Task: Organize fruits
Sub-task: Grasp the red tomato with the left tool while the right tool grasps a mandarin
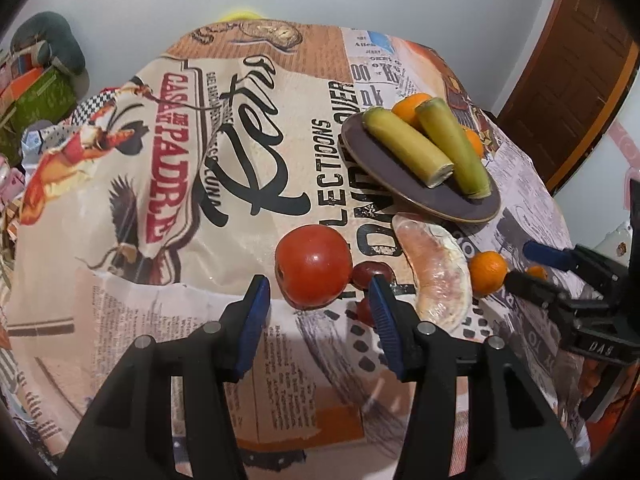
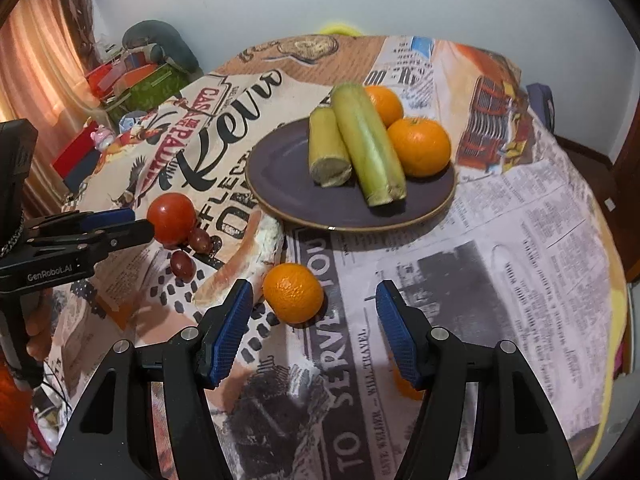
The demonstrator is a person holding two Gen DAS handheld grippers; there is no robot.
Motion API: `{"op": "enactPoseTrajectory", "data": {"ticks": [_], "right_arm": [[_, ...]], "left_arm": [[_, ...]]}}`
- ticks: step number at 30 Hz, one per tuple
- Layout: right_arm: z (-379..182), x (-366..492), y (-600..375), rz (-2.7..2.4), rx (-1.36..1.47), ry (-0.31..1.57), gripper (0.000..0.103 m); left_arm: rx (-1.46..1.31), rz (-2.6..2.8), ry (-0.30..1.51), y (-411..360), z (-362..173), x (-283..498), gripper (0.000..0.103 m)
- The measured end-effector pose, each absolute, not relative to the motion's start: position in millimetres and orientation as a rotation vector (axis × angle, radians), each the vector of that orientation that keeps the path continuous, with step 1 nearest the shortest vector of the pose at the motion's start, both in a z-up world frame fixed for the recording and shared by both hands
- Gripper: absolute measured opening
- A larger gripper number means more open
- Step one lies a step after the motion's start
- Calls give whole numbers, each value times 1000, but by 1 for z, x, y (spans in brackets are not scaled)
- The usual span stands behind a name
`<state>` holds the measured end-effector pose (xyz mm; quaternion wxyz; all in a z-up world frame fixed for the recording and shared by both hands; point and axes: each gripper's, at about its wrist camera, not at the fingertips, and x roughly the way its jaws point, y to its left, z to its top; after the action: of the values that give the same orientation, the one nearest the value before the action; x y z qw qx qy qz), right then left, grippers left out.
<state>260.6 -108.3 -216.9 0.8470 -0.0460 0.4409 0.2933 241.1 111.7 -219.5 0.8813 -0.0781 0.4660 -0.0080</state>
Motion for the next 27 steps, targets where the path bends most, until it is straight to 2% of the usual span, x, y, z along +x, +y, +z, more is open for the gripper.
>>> {"op": "enactPoseTrajectory", "data": {"ticks": [5,9,14,18,27], "right_arm": [[-226,262,-101,639,-99,951,58],[-230,265,-98,657,-106,961,45],[-233,264,-94,676,-120,962,34],[-233,263,-91,676,-127,956,34],[-227,263,-101,659,-99,947,34]], "left_arm": [[-165,-22,982,112,-230,251,51],[-180,-25,979,113,-235,257,51],[-183,-11,968,114,-237,263,51],[-175,15,961,114,-240,266,47],[-167,19,958,112,-233,258,45]]}}
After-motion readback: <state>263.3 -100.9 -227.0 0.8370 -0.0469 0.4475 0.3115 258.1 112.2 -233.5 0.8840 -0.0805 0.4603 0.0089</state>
